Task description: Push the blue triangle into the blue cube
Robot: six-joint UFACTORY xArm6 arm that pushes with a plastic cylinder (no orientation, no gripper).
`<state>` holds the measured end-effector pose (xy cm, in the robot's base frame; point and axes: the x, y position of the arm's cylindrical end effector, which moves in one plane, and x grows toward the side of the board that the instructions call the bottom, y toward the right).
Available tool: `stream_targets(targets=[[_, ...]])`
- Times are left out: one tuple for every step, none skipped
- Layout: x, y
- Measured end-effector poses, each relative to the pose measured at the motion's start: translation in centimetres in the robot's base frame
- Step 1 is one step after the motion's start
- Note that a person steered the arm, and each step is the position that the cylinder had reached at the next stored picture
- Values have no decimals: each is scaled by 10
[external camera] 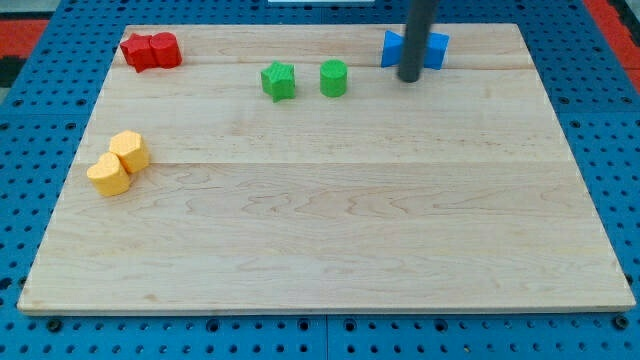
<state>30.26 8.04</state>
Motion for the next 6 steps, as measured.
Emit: stream_targets(targets=[[-26,-51],[-60,-39],[-63,-12],[-63,6],[-63,6],[-63,6]])
